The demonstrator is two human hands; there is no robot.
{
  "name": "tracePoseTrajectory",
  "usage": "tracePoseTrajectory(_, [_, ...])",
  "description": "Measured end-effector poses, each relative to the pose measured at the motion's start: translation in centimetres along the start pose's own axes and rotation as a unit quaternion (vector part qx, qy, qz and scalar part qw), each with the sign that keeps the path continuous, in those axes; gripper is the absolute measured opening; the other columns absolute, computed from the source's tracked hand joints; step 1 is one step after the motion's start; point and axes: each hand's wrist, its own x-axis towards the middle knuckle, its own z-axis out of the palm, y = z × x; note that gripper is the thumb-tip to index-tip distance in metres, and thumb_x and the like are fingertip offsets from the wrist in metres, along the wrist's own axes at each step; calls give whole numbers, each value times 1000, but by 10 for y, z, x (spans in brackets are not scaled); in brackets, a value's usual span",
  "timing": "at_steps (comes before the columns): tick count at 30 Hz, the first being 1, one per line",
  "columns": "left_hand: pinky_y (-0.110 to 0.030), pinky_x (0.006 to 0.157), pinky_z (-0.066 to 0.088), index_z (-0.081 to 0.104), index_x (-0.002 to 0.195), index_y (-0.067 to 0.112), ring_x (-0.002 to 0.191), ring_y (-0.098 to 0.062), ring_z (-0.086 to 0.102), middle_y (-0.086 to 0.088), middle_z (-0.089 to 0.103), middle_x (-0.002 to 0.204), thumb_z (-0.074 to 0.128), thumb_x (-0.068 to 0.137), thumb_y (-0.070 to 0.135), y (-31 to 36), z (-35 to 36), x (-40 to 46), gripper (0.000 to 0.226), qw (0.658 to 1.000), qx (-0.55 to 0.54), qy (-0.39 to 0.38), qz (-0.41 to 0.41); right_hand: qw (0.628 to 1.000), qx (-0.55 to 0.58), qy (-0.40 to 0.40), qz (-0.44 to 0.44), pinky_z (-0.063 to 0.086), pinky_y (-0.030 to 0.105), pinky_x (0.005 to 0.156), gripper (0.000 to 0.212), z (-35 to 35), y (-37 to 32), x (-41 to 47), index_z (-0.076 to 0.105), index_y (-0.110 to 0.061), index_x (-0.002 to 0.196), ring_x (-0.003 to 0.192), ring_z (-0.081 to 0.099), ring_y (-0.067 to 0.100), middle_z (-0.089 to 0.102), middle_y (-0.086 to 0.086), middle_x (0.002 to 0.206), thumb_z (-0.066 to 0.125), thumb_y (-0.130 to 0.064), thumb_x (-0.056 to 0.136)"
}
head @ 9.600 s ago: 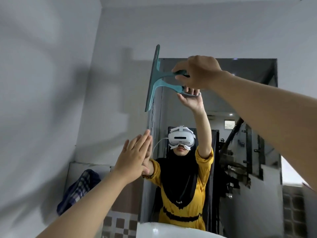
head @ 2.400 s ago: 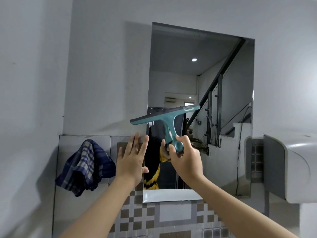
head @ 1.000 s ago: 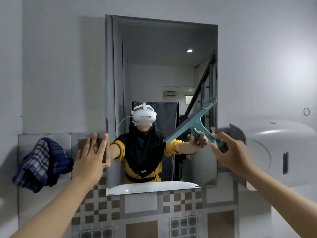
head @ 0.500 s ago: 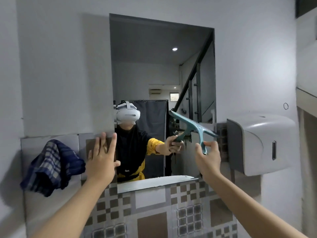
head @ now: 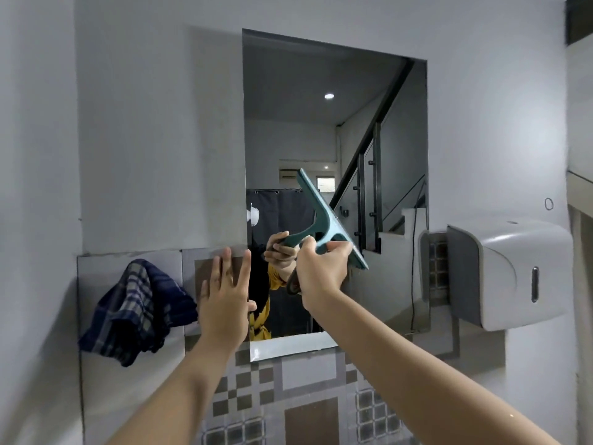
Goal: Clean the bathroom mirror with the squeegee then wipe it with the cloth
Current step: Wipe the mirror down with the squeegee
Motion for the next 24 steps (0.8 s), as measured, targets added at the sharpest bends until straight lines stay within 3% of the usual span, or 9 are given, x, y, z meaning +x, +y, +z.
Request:
tracePoseTrajectory(5, [-54, 97, 40, 16, 147, 21, 137, -35, 19, -17, 16, 151, 84, 58, 30, -3, 5, 0, 112, 1000, -1, 15, 14, 995, -71, -24, -59, 42, 19, 44, 21, 1, 15, -19, 41, -14, 104, 54, 49, 6, 51, -4, 75, 55, -25, 94])
tracePoseTrajectory(8, [-54, 98, 39, 15, 147, 21, 138, -35, 19, -16, 15, 152, 82, 63, 29, -4, 5, -2, 108, 999, -10, 25, 19, 987, -110, -53, -102, 56, 34, 53, 19, -4, 29, -28, 42, -16, 101, 56, 53, 8, 51, -7, 75, 58, -24, 93])
tracePoseTrajectory(10, [-53, 99, 37, 15, 147, 21, 139, -35, 17, -15, 15, 153, 80, 66, 27, -4, 4, -3, 104, 999, -17, 31, 22, 982, -129, -57, -122, 56, 42, 55, 19, -9, 38, -28, 43, -16, 99, 54, 53, 10, 52, -7, 73, 59, -24, 92])
tracePoseTrajectory(12, [-53, 99, 36, 18, 146, 20, 138, -35, 19, -17, 16, 152, 80, 67, 28, -5, 6, -7, 101, 999, -17, 35, 29, 974, -159, -59, -151, 54, 38, 52, 18, -17, 45, -24, 43, -17, 97, 51, 50, 9, 51, -9, 72, 60, -23, 92])
tracePoseTrajectory(17, [-51, 100, 31, 17, 146, 22, 137, -36, 19, -16, 15, 151, 82, 63, 28, -10, 21, -38, 106, 998, -19, 9, 53, 941, -234, -58, -239, 39, 15, 43, 19, -35, 70, -13, 45, -23, 98, 42, 44, 6, 52, -20, 74, 62, -26, 90])
tracePoseTrajectory(20, [-50, 99, 32, 20, 146, 21, 137, -35, 21, -16, 17, 151, 84, 60, 29, -10, 27, -52, 108, 999, -21, 0, 48, 928, -244, -61, -274, 35, 18, 40, 20, -42, 83, -11, 50, -17, 101, 38, 42, 9, 54, -9, 60, 64, -25, 89])
tracePoseTrajectory(24, [-48, 99, 29, 19, 146, 22, 137, -35, 20, -15, 17, 152, 87, 54, 32, -12, 30, -57, 115, 998, -25, -20, 46, 911, -263, -78, -307, 43, 30, 40, 23, -50, 91, -6, 54, -14, 106, 37, 41, 10, 62, 4, 61, 66, -22, 88])
